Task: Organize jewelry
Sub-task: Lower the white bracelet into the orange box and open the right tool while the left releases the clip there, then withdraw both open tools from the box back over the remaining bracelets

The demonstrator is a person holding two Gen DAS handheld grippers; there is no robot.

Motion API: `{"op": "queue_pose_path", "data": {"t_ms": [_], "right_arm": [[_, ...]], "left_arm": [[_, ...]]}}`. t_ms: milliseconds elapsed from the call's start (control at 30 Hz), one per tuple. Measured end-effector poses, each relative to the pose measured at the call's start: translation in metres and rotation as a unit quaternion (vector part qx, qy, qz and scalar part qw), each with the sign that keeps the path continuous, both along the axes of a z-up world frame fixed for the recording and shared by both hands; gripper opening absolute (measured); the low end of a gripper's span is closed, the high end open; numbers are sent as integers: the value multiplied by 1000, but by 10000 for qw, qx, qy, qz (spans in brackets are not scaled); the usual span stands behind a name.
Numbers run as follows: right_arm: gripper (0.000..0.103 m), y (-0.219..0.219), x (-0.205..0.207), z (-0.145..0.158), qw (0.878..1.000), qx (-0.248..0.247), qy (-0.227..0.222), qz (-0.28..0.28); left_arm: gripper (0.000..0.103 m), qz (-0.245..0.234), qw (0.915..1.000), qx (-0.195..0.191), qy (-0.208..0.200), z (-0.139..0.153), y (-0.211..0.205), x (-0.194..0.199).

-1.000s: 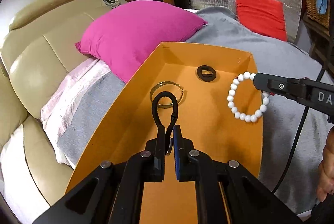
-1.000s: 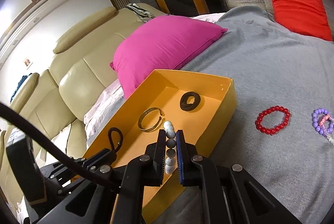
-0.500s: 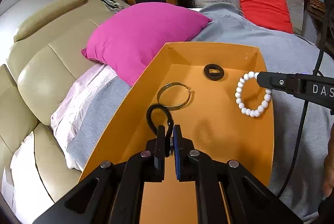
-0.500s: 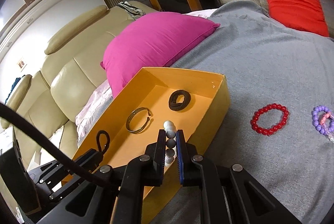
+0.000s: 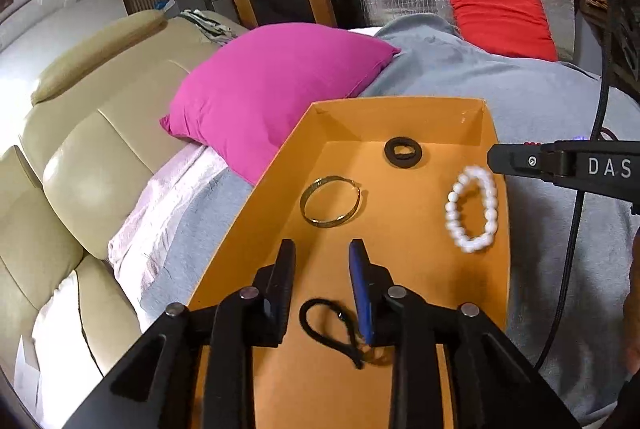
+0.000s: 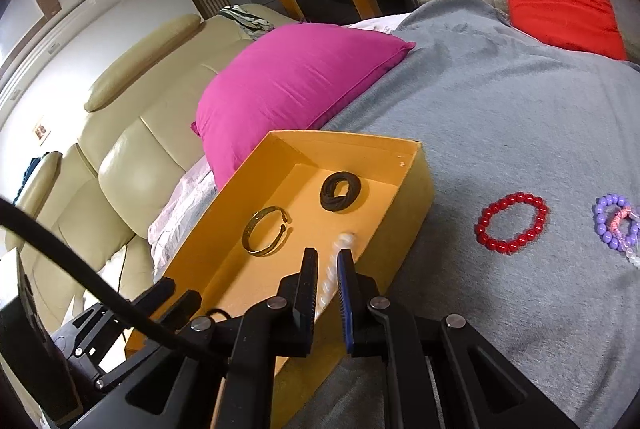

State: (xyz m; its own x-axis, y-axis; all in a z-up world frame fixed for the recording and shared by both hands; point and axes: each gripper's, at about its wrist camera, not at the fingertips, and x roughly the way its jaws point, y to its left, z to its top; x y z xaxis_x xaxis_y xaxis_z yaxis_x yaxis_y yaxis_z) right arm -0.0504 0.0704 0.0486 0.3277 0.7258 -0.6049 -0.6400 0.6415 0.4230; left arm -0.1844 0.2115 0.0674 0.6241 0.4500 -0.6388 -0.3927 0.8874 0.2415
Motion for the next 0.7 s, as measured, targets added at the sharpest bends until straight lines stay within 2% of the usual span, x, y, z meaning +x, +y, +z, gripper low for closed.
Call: {"op": "queue_pose_path", "data": {"t_ms": [100,300,700], "right_arm": [[22,-6,3,0,9999,65,101,-54],[22,-16,4,8,9998,134,-15,-138],[22,-40,11,17,9992,198,-43,-352]], "left_arm": [[30,-20,10000,57,-53,5,-4,-1],[35,-117,9994,205,-253,22,-17,-5],[36,-351,9969,395,-577,54,-44,-11]]}}
